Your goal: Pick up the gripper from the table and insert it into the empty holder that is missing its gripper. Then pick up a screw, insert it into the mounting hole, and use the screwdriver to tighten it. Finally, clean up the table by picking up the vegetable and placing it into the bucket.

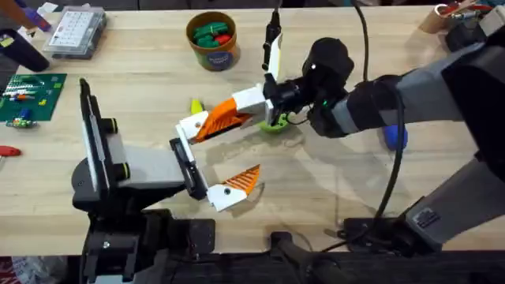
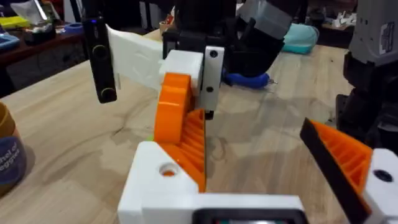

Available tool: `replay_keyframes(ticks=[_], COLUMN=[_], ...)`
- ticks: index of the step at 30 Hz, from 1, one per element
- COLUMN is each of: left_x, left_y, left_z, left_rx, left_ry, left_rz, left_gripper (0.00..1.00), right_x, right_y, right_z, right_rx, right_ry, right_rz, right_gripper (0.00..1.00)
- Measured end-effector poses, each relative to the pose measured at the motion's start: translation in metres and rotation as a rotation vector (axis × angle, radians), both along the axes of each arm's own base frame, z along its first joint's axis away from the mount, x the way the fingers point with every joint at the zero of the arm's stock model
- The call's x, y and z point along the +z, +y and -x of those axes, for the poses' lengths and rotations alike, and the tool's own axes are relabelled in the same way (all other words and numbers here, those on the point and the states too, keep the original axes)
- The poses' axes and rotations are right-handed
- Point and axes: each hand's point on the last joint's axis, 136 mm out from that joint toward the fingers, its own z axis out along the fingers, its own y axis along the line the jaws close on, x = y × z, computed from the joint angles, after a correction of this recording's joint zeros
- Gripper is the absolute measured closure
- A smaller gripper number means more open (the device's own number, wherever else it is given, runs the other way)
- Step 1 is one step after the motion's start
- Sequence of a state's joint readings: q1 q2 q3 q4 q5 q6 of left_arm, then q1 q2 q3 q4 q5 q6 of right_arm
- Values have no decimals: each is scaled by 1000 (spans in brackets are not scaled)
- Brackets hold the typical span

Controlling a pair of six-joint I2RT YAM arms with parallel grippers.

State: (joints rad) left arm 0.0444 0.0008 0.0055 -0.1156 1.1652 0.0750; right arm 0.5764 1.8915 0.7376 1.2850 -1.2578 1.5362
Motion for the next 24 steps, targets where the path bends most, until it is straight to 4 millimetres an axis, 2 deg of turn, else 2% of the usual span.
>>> replay_keyframes(ticks=[24], left_x=[0], left_y=[1], left_z=[-2], left_rx=[12], left_ry=[-1], left_rz=[-1], left_gripper=[15], right_x=[2], right_y=[8], right_z=[1], right_rx=[-15], right_ry=[-11], right_rz=[-5], right_gripper=[981])
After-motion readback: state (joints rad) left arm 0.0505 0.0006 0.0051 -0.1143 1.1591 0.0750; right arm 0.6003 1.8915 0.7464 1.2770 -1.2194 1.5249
